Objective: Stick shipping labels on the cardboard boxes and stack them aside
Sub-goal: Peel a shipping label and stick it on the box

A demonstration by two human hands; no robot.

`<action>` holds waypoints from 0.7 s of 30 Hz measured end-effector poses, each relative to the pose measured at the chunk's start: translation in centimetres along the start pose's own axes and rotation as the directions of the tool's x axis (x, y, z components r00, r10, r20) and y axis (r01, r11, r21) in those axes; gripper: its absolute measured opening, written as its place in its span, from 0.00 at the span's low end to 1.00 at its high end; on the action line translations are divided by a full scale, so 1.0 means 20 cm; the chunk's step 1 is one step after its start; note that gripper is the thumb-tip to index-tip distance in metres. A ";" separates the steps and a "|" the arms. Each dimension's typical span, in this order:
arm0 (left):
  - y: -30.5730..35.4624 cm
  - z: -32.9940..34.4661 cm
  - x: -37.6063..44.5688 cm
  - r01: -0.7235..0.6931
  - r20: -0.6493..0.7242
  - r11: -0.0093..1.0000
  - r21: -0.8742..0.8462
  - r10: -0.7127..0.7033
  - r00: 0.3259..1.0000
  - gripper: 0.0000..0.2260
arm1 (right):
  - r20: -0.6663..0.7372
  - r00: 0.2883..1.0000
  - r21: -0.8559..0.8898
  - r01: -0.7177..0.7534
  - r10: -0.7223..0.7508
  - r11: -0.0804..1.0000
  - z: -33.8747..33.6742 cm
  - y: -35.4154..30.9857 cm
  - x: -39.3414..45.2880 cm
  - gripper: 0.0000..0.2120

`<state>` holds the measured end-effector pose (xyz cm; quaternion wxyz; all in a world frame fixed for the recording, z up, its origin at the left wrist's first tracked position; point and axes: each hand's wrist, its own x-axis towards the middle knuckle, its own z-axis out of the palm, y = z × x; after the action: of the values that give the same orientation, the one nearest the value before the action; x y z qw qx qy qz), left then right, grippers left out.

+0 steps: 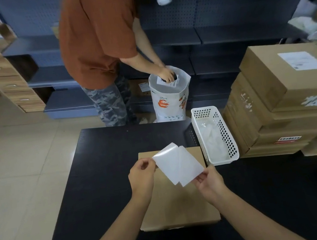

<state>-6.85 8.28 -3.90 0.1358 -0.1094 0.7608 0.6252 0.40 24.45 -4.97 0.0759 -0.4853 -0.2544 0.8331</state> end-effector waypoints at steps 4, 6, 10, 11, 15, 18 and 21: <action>0.01 -0.01 0.03 0.033 -0.085 0.998 -0.046 -0.037 0.996 0.04 | -0.085 0.996 0.096 -0.022 0.030 0.995 -0.08 -0.07 0.08 0.09; 0.02 -0.01 0.04 0.017 -0.105 0.999 -0.032 -0.021 0.994 0.05 | -0.132 0.991 0.141 -0.012 0.030 0.990 -0.12 -0.10 0.12 0.11; 0.05 0.01 0.03 -0.024 -0.135 1.000 -0.006 0.023 0.991 0.06 | -0.183 0.983 0.211 0.036 0.003 0.977 -0.15 -0.16 0.16 0.10; 0.06 0.01 0.02 -0.045 -0.134 0.999 0.008 0.046 0.990 0.07 | -0.185 0.983 0.210 0.054 -0.014 0.976 -0.15 -0.18 0.16 0.10; 0.07 0.05 0.00 -0.095 -0.100 0.993 0.073 0.102 0.990 0.07 | -0.183 0.974 0.134 0.158 -0.132 0.978 -0.12 -0.25 0.19 0.09; 0.05 0.09 0.00 -0.093 -0.074 0.991 0.100 0.100 0.992 0.08 | -0.174 0.952 -0.049 0.249 -0.254 0.967 -0.08 -0.32 0.22 0.10; 0.04 0.13 0.00 -0.083 -0.054 0.988 0.131 0.091 0.994 0.08 | -0.163 0.885 -0.346 0.363 -0.437 0.865 -0.07 -0.40 0.27 0.11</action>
<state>-6.89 10.89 -3.61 0.0923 -0.0860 0.8073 0.5766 -2.26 33.81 -5.70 0.2017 -0.5227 -0.4650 0.6855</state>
